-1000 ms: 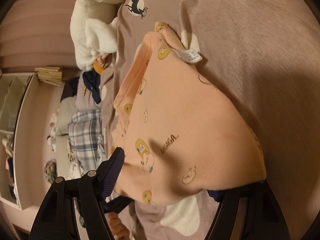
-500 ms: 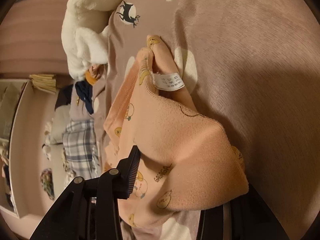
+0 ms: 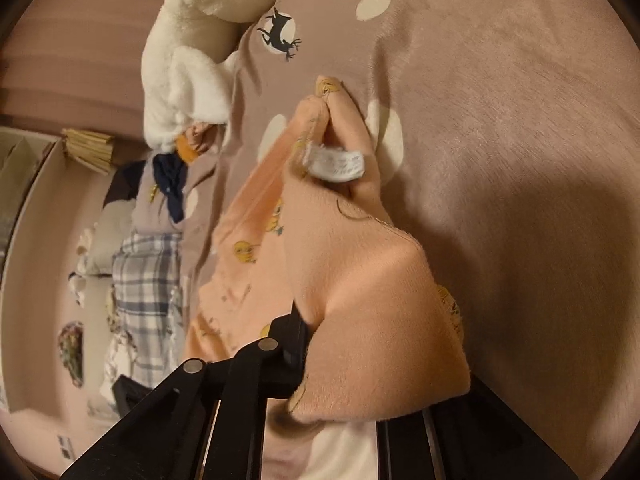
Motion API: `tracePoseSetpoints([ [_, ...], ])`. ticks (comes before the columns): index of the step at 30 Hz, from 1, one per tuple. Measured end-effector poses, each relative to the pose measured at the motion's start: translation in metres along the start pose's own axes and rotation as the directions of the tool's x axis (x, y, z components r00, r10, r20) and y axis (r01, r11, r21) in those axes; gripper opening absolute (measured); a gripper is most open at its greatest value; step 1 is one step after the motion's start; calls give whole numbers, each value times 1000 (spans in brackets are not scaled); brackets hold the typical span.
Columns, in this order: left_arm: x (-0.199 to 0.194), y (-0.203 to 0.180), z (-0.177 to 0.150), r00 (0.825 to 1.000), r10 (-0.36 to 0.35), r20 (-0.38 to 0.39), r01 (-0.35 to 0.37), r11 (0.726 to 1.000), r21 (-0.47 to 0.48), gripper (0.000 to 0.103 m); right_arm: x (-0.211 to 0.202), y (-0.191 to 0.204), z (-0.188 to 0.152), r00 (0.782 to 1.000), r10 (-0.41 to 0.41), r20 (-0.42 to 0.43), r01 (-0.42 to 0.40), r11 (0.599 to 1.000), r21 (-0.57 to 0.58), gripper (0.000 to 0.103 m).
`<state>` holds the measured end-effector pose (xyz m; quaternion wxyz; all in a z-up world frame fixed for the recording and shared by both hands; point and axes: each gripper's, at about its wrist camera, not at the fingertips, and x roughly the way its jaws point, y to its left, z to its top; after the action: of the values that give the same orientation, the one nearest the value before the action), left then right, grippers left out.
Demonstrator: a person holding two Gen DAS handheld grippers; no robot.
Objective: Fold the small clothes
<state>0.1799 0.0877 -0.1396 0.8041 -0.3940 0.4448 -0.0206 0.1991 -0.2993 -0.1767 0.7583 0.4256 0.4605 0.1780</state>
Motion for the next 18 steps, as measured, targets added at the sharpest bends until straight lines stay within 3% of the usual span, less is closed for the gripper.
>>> tracePoseSetpoints([
  [4,-17,-4,-5,1000,-9,-2,9,1000,16,13,-22,2,-7,998,55,11,-55,998,7,6],
  [12,-33,2,-13,1000,-4,2,4,1000,26,12,-34,10,-22,999,44,13,-44,998,-43,6],
  [18,-54,8,-28,998,-46,-44,48,998,45,11,-52,7,-34,999,45,8,-44,998,-52,6],
])
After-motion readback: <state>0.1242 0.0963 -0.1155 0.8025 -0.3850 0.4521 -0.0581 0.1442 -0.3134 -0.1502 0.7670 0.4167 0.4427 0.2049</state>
